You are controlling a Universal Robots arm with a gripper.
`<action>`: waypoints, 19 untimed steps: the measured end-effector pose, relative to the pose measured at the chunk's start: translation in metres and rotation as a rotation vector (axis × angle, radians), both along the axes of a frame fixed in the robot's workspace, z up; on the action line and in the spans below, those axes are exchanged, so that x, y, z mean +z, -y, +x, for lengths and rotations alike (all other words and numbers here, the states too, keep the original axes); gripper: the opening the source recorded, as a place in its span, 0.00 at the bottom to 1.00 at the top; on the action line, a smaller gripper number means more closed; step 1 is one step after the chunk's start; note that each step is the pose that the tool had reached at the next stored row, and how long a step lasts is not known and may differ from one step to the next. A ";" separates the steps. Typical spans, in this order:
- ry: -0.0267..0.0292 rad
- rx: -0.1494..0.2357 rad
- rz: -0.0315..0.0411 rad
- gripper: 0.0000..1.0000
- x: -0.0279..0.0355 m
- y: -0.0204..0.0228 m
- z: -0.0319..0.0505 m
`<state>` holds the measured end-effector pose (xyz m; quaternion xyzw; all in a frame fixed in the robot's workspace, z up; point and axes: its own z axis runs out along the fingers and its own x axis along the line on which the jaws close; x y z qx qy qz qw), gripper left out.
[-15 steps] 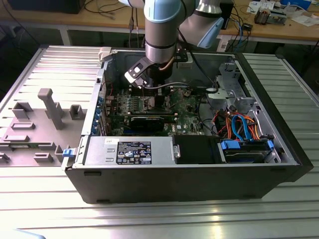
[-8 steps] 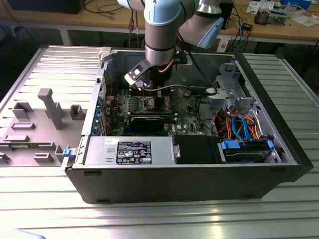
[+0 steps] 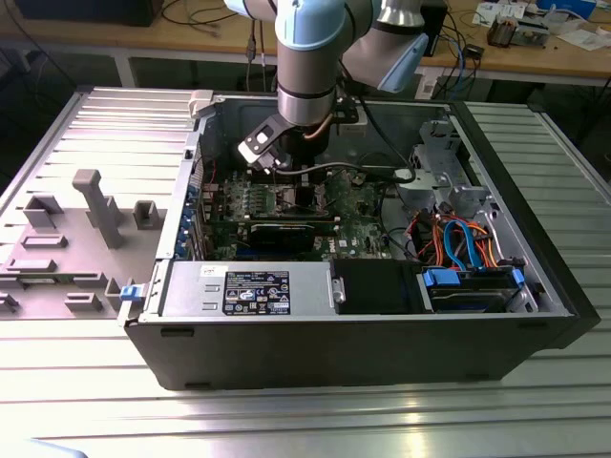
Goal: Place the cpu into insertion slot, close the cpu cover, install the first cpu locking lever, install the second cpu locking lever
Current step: 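Place the cpu into insertion slot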
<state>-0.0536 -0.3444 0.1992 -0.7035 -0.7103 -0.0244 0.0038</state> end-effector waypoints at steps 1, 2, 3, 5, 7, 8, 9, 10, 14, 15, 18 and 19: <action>-0.0001 0.000 -0.0001 0.54 -0.0001 0.0000 -0.0002; -0.0002 0.000 0.0000 0.54 -0.0004 0.0000 -0.0005; -0.0001 0.000 0.0000 0.54 -0.0007 0.0000 -0.0004; -0.0001 0.000 -0.0001 0.54 -0.0013 0.0000 -0.0004; -0.0001 0.000 -0.0002 0.54 -0.0023 -0.0001 -0.0005; -0.0001 0.000 -0.0002 0.54 -0.0024 -0.0001 -0.0005; -0.0001 -0.001 -0.0002 0.54 -0.0025 -0.0001 -0.0005; -0.0001 -0.001 0.0000 0.54 -0.0026 -0.0001 -0.0004; -0.0001 -0.001 0.0000 0.54 -0.0026 -0.0001 -0.0004; -0.0001 -0.001 0.0000 0.54 -0.0027 -0.0001 -0.0005; 0.0005 -0.001 0.0016 0.55 -0.0031 -0.0004 -0.0004; 0.0007 -0.001 0.0012 0.55 -0.0032 -0.0004 -0.0003</action>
